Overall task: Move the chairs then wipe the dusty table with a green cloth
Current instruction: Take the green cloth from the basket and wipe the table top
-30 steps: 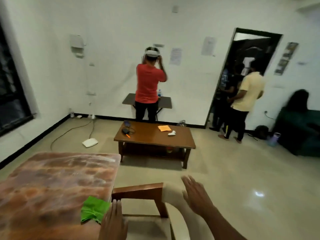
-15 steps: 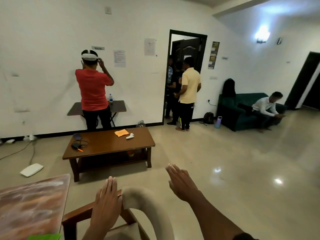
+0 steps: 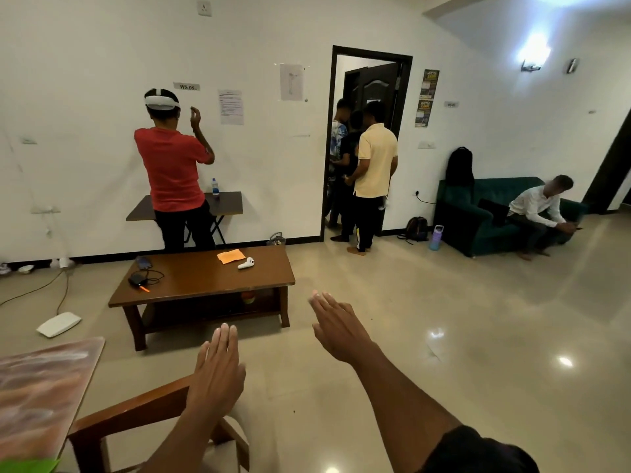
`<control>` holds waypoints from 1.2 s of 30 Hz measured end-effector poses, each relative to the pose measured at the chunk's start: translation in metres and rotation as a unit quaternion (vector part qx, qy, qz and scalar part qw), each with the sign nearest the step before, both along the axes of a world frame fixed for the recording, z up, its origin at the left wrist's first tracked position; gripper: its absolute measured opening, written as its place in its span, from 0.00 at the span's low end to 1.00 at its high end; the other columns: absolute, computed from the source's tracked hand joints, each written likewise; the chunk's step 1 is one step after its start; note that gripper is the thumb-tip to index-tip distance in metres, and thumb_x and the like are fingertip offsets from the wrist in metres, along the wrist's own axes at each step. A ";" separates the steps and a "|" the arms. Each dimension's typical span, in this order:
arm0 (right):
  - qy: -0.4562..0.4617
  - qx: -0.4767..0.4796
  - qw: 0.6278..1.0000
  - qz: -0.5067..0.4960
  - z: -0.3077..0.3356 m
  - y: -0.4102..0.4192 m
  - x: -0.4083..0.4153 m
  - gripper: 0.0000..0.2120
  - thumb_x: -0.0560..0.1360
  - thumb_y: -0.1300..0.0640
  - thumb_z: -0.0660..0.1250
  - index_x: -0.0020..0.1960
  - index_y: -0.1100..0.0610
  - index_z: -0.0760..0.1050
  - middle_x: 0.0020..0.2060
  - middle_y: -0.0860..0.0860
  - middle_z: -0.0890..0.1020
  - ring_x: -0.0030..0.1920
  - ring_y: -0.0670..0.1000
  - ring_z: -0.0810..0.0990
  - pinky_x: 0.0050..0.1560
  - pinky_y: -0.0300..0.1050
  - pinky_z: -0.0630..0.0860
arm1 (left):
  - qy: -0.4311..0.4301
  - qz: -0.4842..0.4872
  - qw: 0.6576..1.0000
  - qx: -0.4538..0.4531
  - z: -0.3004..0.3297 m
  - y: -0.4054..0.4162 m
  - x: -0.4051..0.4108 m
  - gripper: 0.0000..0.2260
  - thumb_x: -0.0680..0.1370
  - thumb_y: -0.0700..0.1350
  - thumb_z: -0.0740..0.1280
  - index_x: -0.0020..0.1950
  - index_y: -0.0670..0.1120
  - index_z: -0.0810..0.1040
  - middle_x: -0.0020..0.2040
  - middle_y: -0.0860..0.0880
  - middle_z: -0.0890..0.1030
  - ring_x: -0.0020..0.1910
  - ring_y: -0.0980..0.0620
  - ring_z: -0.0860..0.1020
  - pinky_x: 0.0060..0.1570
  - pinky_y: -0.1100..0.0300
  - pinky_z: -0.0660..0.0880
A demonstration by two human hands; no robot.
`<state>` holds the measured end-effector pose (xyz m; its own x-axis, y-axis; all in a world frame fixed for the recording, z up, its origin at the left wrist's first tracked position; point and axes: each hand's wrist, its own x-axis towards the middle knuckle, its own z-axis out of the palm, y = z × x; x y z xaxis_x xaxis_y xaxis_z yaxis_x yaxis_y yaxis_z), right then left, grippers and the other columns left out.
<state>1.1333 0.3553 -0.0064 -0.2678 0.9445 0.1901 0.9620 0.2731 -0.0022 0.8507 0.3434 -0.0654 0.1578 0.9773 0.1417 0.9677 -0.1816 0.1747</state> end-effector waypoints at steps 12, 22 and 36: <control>0.040 -0.017 0.999 -0.022 -0.045 -0.013 0.157 0.27 0.86 0.51 0.54 0.83 0.58 0.59 0.83 0.56 0.64 0.83 0.58 0.62 0.75 0.55 0.67 | 0.034 -0.040 0.998 -0.022 -0.006 0.001 0.145 0.32 0.89 0.51 0.51 0.85 0.42 0.35 0.86 0.42 0.37 0.86 0.45 0.38 0.77 0.54 0.34; 0.071 -0.055 0.996 -0.016 -0.073 0.047 0.178 0.26 0.81 0.49 0.60 0.75 0.59 0.73 0.73 0.56 0.78 0.74 0.57 0.77 0.63 0.53 0.80 | 0.013 -0.017 0.999 -0.042 -0.038 0.077 0.171 0.32 0.89 0.51 0.52 0.86 0.41 0.39 0.87 0.41 0.40 0.87 0.44 0.41 0.76 0.53 0.34; 0.049 -0.093 0.994 -0.005 -0.050 0.149 0.216 0.27 0.84 0.47 0.51 0.81 0.55 0.62 0.80 0.53 0.69 0.82 0.52 0.66 0.74 0.49 0.70 | -0.029 -0.013 0.999 -0.006 -0.059 0.188 0.230 0.34 0.89 0.52 0.52 0.83 0.41 0.34 0.86 0.41 0.37 0.86 0.44 0.40 0.76 0.54 0.36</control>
<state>1.3494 0.5041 -0.0559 -0.2471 0.9683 0.0375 0.9573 0.2500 -0.1453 1.0810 0.5318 -0.1248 0.1744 0.9748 0.1392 0.9513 -0.2033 0.2318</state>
